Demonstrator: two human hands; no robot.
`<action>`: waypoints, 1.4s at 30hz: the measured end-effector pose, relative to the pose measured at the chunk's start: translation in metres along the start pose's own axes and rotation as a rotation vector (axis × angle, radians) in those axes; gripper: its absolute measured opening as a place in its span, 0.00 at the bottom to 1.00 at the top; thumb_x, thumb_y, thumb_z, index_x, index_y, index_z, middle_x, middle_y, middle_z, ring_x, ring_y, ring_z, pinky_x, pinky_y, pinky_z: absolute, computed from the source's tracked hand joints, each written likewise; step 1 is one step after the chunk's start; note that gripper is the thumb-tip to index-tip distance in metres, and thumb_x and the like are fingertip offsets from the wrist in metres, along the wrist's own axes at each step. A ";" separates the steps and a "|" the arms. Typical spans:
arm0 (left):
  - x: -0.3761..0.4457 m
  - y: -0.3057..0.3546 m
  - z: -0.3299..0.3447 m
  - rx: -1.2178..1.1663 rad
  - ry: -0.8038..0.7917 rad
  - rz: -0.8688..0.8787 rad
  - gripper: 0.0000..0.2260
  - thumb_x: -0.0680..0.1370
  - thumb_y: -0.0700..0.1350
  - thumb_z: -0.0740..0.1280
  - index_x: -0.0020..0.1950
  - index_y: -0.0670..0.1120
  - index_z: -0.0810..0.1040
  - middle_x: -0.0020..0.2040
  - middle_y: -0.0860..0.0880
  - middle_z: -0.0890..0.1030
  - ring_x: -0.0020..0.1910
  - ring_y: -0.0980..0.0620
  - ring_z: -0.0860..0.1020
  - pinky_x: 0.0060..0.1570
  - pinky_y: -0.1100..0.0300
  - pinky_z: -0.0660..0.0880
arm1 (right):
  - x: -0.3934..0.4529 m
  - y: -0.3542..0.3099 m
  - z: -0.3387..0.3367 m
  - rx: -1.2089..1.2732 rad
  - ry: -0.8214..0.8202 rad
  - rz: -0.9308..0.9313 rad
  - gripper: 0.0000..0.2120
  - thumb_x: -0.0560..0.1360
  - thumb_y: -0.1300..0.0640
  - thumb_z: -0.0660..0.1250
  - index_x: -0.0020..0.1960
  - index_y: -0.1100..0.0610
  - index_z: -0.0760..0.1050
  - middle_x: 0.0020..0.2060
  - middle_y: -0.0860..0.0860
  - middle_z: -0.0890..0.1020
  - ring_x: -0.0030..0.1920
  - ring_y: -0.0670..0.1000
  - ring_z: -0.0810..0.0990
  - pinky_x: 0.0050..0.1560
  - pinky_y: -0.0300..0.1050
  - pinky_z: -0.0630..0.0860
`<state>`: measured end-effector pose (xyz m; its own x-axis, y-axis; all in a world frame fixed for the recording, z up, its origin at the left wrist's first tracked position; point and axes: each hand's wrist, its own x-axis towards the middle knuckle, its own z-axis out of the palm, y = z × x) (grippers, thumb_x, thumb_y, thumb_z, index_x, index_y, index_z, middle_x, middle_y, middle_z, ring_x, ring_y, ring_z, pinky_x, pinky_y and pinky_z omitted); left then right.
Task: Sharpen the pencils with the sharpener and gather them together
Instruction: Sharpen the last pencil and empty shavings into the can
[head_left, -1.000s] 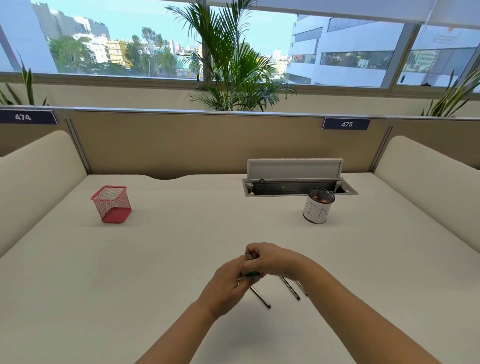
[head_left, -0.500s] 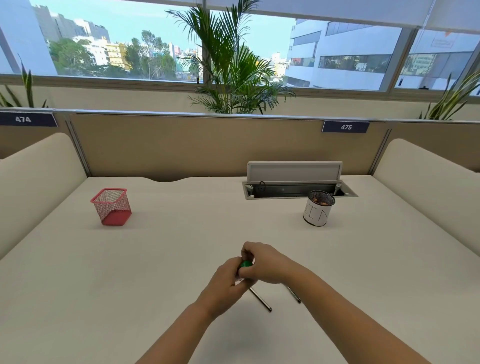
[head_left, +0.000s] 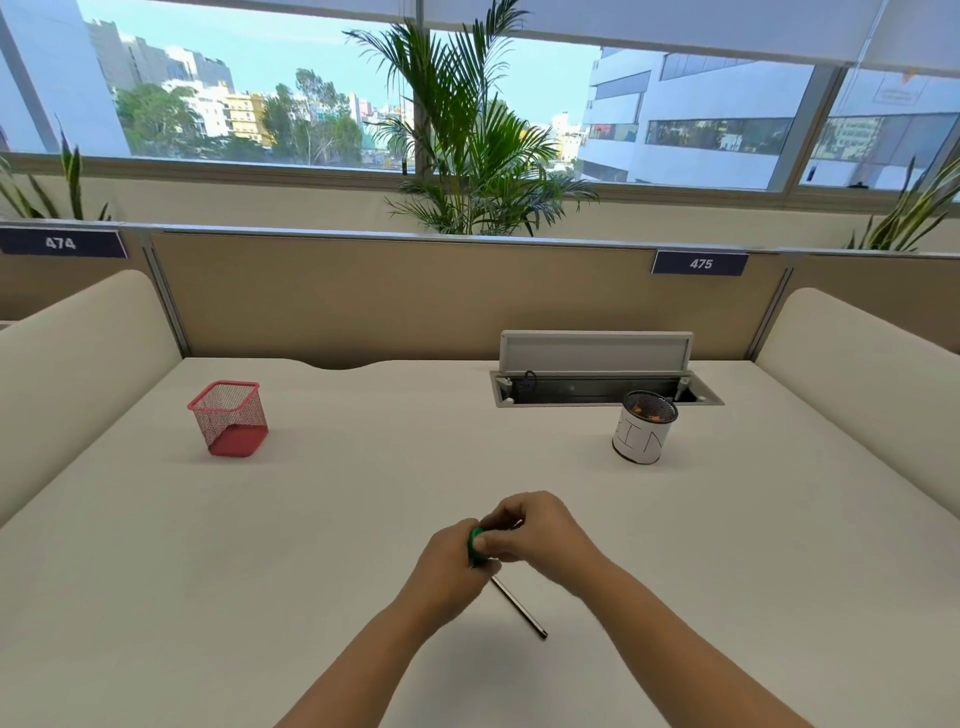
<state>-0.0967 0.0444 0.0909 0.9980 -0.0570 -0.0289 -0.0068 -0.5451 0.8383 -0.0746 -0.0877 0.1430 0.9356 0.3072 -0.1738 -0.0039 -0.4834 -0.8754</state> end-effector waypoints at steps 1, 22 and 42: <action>0.002 0.000 0.000 0.007 0.015 -0.008 0.07 0.73 0.40 0.65 0.50 0.46 0.76 0.46 0.51 0.81 0.45 0.54 0.79 0.46 0.61 0.76 | -0.001 0.002 0.004 0.023 0.036 -0.008 0.09 0.67 0.61 0.74 0.46 0.61 0.82 0.39 0.52 0.83 0.44 0.52 0.83 0.50 0.45 0.82; 0.009 0.001 -0.008 0.034 -0.007 -0.012 0.08 0.65 0.49 0.70 0.32 0.50 0.73 0.30 0.54 0.77 0.30 0.59 0.72 0.33 0.65 0.68 | 0.020 -0.006 0.004 -0.297 -0.178 -0.098 0.13 0.63 0.56 0.71 0.35 0.48 0.66 0.37 0.48 0.73 0.34 0.48 0.70 0.33 0.37 0.69; 0.015 0.029 -0.003 0.099 0.221 -0.113 0.13 0.74 0.41 0.59 0.29 0.49 0.65 0.25 0.53 0.68 0.26 0.57 0.64 0.24 0.67 0.59 | 0.027 -0.011 0.024 -0.510 0.353 -0.132 0.20 0.74 0.39 0.57 0.36 0.54 0.71 0.32 0.48 0.76 0.36 0.49 0.75 0.40 0.44 0.72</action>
<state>-0.0813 0.0303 0.1159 0.9823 0.1872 0.0097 0.1100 -0.6175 0.7788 -0.0578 -0.0539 0.1371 0.9771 0.1437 0.1566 0.2065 -0.8168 -0.5387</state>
